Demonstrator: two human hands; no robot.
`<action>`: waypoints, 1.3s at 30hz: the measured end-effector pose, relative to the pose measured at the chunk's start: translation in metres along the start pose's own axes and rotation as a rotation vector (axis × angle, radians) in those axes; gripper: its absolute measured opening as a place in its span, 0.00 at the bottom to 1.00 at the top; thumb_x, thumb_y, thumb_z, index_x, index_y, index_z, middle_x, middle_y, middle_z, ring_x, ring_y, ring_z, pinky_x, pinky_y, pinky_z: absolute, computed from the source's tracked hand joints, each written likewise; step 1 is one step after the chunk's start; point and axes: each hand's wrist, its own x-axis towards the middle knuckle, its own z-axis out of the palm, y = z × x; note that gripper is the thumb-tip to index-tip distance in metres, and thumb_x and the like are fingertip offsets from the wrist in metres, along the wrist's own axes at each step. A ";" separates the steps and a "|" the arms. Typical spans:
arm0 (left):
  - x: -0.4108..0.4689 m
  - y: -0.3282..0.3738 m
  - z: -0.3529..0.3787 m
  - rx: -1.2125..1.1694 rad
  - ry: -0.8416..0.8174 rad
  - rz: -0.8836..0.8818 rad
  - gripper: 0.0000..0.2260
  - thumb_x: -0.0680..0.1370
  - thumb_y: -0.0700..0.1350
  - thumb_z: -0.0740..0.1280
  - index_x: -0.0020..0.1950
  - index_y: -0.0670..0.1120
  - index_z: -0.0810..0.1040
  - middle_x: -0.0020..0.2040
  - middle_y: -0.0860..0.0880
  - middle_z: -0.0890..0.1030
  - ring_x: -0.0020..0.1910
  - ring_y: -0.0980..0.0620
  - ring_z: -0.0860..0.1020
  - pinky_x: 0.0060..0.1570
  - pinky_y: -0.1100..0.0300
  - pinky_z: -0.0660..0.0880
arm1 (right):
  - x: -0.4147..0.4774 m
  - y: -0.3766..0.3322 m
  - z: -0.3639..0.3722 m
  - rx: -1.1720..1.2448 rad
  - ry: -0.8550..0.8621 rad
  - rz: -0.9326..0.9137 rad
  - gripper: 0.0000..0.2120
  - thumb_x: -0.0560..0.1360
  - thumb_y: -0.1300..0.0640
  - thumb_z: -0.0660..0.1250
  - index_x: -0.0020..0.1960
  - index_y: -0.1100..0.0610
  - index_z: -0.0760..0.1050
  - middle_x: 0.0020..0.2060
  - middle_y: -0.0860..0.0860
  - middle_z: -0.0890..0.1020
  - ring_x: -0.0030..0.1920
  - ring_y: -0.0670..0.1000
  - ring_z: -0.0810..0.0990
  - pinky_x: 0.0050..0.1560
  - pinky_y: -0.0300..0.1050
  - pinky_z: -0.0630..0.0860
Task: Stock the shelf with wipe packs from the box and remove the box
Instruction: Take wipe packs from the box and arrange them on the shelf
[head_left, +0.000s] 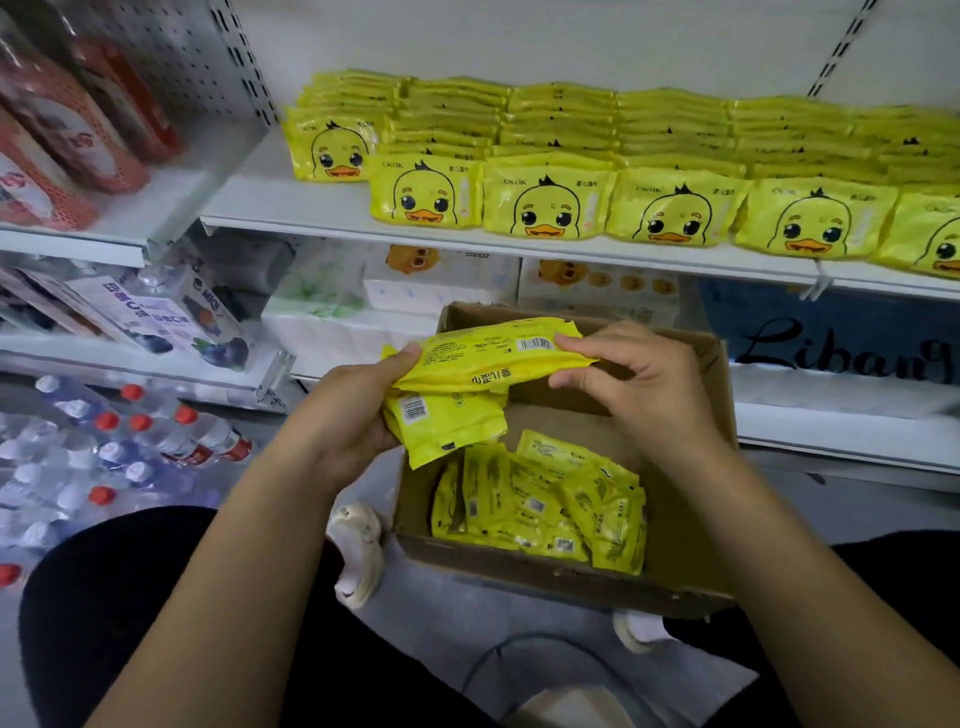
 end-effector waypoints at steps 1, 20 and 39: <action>0.007 0.007 -0.007 -0.012 -0.026 -0.043 0.14 0.82 0.49 0.66 0.64 0.42 0.81 0.56 0.43 0.86 0.49 0.46 0.86 0.43 0.49 0.85 | 0.013 0.001 0.004 -0.046 -0.016 -0.071 0.16 0.68 0.51 0.77 0.53 0.54 0.85 0.41 0.51 0.84 0.45 0.51 0.77 0.47 0.44 0.73; 0.117 0.083 -0.088 0.161 0.219 0.382 0.29 0.78 0.66 0.65 0.47 0.38 0.83 0.45 0.41 0.86 0.48 0.42 0.85 0.49 0.46 0.84 | 0.203 -0.026 0.129 0.224 -0.052 0.299 0.25 0.79 0.46 0.70 0.46 0.70 0.72 0.34 0.62 0.66 0.29 0.54 0.70 0.28 0.52 0.76; 0.163 0.121 -0.124 -0.170 0.490 0.599 0.19 0.79 0.56 0.69 0.38 0.41 0.80 0.35 0.35 0.78 0.33 0.50 0.74 0.38 0.54 0.72 | 0.318 -0.034 0.183 -0.013 -0.748 0.332 0.23 0.61 0.42 0.77 0.54 0.48 0.81 0.44 0.47 0.87 0.48 0.45 0.84 0.49 0.41 0.75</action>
